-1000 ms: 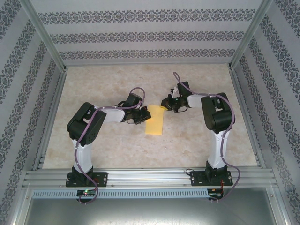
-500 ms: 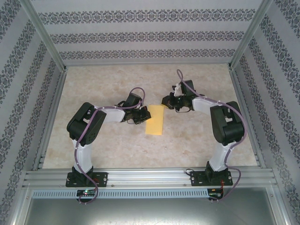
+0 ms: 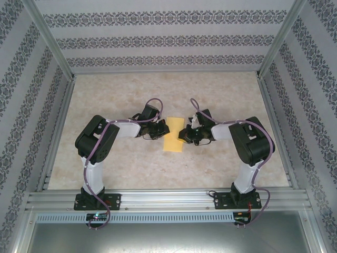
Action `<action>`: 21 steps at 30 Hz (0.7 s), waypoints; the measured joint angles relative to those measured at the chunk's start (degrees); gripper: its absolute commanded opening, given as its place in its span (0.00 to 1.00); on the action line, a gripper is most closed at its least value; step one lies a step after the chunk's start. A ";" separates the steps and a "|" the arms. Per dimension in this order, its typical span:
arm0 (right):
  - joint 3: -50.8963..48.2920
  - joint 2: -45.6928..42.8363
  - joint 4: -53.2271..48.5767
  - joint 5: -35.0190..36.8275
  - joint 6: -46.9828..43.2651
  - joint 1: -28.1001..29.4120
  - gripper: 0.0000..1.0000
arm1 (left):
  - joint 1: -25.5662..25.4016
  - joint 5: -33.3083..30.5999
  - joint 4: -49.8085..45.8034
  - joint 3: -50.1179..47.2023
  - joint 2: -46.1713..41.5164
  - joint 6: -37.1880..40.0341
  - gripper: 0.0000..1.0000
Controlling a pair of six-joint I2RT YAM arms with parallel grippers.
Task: Fold a paper plane with a square sheet of paper (pick it up from the middle)
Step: Fold the square sheet of paper in half at the center of the table.
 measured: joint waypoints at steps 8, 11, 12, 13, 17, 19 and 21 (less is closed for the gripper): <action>-1.42 -1.05 1.60 -0.42 -0.31 0.04 0.09 | 0.00 0.00 0.00 0.00 -0.02 0.00 0.00; -2.86 -4.46 1.01 -0.46 -0.44 0.09 0.09 | 0.00 -0.02 -0.09 0.00 -0.07 0.00 0.00; -3.21 -5.66 0.98 -0.52 -0.70 0.15 0.09 | 0.00 -0.02 -0.11 0.00 -0.07 0.00 0.00; -3.54 -6.62 1.14 -0.70 -0.90 0.31 0.09 | 0.00 -0.02 -0.11 0.00 -0.07 0.00 0.00; -6.25 -7.56 3.02 -1.55 -0.98 1.88 0.09 | 0.00 -0.02 -0.11 0.00 -0.07 0.00 0.00; -8.02 -7.17 3.43 -1.57 -0.98 2.82 0.09 | 0.00 -0.02 -0.11 0.00 -0.07 0.00 0.00; -9.75 -6.62 3.63 -1.60 -1.01 3.34 0.09 | 0.00 -0.02 -0.11 0.00 -0.07 0.00 0.00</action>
